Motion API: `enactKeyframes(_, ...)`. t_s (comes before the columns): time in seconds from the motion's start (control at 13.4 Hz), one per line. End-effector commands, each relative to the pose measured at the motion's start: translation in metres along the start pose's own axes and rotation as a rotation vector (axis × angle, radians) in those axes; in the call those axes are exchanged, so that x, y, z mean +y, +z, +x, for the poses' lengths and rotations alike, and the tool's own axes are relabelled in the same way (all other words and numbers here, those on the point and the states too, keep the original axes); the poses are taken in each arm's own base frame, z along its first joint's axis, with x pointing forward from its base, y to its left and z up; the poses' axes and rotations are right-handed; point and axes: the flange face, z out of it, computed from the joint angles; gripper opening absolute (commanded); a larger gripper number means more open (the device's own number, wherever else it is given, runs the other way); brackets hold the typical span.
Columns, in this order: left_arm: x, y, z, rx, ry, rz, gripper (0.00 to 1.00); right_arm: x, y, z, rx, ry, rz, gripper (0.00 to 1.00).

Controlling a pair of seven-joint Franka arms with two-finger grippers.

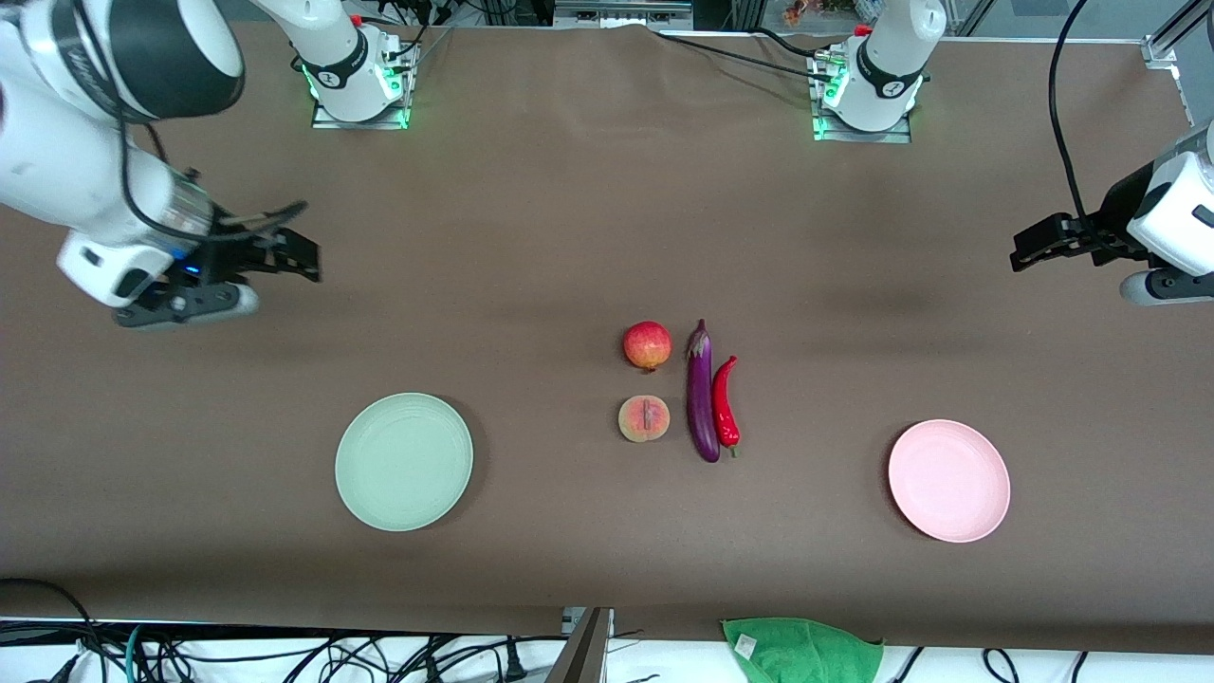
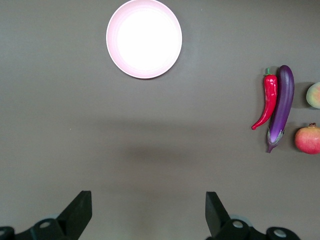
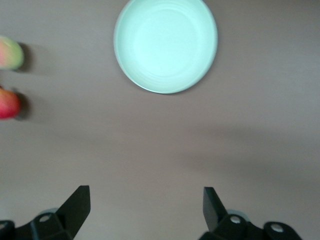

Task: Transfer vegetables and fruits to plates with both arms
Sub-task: 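Reach the right gripper over the red pomegranate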

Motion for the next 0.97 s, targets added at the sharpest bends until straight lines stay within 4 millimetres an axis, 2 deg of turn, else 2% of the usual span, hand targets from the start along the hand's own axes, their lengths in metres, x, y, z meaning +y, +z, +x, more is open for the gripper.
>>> enactKeyframes(0.0, -0.001, -0.001, -0.002, -0.007, 0.021, -0.026, 1.00, -0.061, 0.035, 0.017, 0.037, 0.051, 0.037, 0.99)
enactKeyframes(0.15, -0.001, -0.001, -0.002, -0.007, 0.021, -0.026, 1.00, -0.128, 0.088, 0.025, 0.056, 0.118, 0.042, 0.99)
enactKeyframes(0.3, 0.000, -0.001, -0.002, -0.007, 0.022, -0.026, 1.00, -0.211, 0.141, 0.033, 0.107, 0.128, 0.069, 0.99)
enactKeyframes(0.45, 0.001, -0.001, -0.002, -0.007, 0.025, -0.025, 1.00, -0.289, 0.196, 0.028, 0.163, 0.157, 0.047, 1.00)
enactKeyframes(0.52, 0.002, 0.000, -0.002, -0.008, 0.025, -0.025, 1.00, -0.319, 0.220, 0.022, 0.189, 0.199, 0.029, 1.00)
enactKeyframes(0.67, 0.002, 0.000, -0.001, -0.007, 0.025, -0.025, 1.00, -0.341, 0.252, 0.013, 0.216, 0.206, -0.019, 1.00)
enactKeyframes(0.75, 0.000, 0.001, -0.001, -0.010, 0.022, -0.025, 1.00, -0.346, 0.260, 0.013, 0.228, 0.199, -0.008, 0.99)
enactKeyframes(0.89, -0.003, 0.015, 0.007, -0.035, 0.003, -0.018, 1.00, -0.350, 0.284, 0.010, 0.221, 0.188, -0.011, 1.00)
